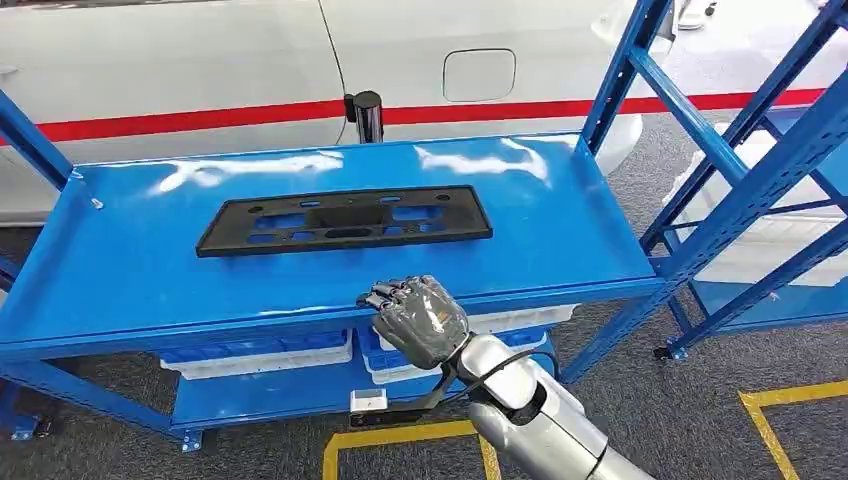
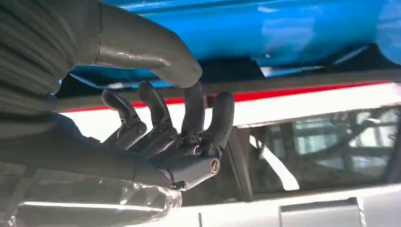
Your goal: Take the parts from the cabinet and place them on the table.
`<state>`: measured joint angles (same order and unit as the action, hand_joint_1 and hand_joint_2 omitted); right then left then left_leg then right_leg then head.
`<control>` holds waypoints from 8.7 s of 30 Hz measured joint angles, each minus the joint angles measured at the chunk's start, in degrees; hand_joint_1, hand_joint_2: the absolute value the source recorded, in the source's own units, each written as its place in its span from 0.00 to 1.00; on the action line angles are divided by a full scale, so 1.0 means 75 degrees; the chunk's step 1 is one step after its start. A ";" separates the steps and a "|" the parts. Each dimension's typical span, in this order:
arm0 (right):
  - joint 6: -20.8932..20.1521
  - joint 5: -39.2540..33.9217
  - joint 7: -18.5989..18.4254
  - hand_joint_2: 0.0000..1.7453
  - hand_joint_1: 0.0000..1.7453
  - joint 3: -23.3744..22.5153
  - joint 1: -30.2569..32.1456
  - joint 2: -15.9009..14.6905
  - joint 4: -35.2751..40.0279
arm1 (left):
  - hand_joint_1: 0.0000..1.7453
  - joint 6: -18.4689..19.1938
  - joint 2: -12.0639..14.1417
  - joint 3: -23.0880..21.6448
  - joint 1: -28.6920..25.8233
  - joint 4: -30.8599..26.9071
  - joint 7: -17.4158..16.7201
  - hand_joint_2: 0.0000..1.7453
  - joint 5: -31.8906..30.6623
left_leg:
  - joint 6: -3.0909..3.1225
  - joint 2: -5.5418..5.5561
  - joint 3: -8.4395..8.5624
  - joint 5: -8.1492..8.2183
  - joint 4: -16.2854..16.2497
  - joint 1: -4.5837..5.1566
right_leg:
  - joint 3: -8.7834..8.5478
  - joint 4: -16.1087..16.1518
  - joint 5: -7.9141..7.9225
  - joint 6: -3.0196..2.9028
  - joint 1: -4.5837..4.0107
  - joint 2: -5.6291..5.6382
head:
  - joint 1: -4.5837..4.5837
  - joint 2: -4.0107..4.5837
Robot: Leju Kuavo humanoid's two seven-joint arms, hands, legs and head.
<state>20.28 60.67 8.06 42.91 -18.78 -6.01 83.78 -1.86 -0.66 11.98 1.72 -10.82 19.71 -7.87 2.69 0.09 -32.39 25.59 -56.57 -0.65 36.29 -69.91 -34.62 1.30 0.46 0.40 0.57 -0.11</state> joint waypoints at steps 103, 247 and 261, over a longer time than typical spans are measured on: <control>-0.0527 -0.0449 -0.0761 1.00 1.00 0.1358 -0.2004 0.1612 -0.3159 | 0.00 -0.0187 -0.0053 -0.0382 0.0396 -0.0248 -0.0466 1.00 -0.0221 | -0.0326 0.0014 0.0439 0.0462 0.0082 0.0055 | -0.0211 0.1584 0.1323 0.0035 0.0108 -0.0003 | -0.0003 0.0000; -0.0784 -0.0274 -0.1894 1.00 0.85 0.0565 -0.4138 0.3007 -0.7189 | 0.00 -0.1443 -0.0825 -0.0396 0.0405 -0.0172 -0.0781 0.00 -0.0172 | -0.0326 0.0012 0.0499 0.0464 0.0082 0.0061 | -0.0261 0.1586 0.1322 0.0035 0.0110 0.0000 | -0.0003 0.0000; -0.0530 -0.0306 -0.1912 1.00 0.95 0.0469 -0.4057 0.2981 -0.7420 | 0.00 -0.0839 -0.0606 -0.0542 0.0384 -0.0172 -0.0729 0.00 -0.0289 | -0.0326 0.0013 0.0495 0.0464 0.0082 0.0059 | -0.0259 0.1586 0.1322 0.0036 0.0110 -0.0001 | -0.0003 0.0000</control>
<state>16.31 58.38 -6.27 46.42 -49.21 16.35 28.13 -8.15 -5.20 7.91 4.60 -12.11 14.25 -10.03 0.24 0.19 -28.68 29.08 -55.96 -0.21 34.34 -58.02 -24.71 1.57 1.28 0.39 0.55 -0.11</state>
